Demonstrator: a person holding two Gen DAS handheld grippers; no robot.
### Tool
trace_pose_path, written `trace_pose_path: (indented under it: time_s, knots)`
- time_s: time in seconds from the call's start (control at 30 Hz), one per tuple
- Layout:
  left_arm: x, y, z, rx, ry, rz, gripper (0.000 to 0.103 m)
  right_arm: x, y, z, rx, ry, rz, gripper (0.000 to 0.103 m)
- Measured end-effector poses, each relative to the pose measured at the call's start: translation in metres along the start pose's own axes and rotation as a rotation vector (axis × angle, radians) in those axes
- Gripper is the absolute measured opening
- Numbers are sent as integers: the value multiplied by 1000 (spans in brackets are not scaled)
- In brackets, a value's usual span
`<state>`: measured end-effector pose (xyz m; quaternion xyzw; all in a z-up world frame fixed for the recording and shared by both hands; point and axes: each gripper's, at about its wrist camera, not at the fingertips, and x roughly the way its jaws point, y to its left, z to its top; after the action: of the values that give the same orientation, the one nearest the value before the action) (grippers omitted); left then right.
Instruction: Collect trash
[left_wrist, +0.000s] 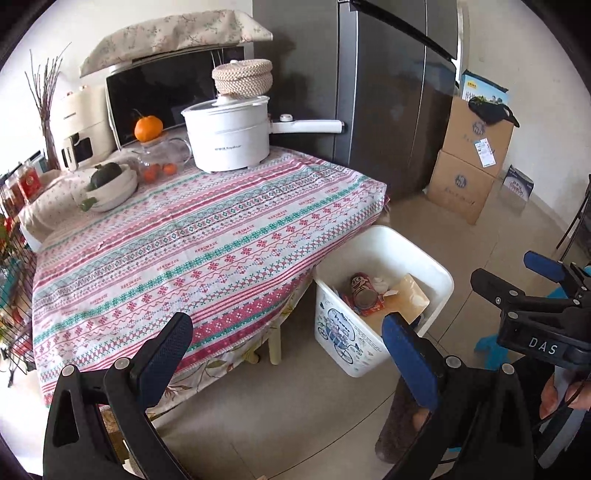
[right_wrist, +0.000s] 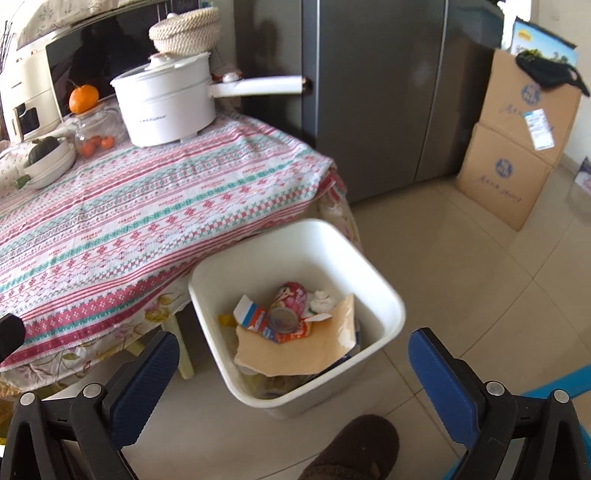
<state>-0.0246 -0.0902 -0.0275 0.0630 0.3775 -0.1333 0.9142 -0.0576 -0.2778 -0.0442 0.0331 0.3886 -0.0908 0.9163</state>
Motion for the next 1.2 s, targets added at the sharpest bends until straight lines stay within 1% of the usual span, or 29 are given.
trace_pose_path:
  time_s: [0.07, 0.17, 0.37, 0.87, 1.2]
  knots:
    - [-2, 1, -3, -10, 3, -11, 103, -7, 4, -1, -13, -28, -13, 102]
    - [-3, 2, -7, -22, 1, -9, 103, -11, 8, 0, -20, -49, -5, 102]
    - [-3, 6, -9, -38, -3, 7, 103, -7, 14, 0, -28, -33, 8, 102]
    - [-5, 9, -11, -60, 0, -7, 103, -4, 23, -5, -57, -25, 4, 102]
    - [-4, 10, -12, -66, 0, 22, 103, -3, 22, -5, -58, -24, 4, 102]
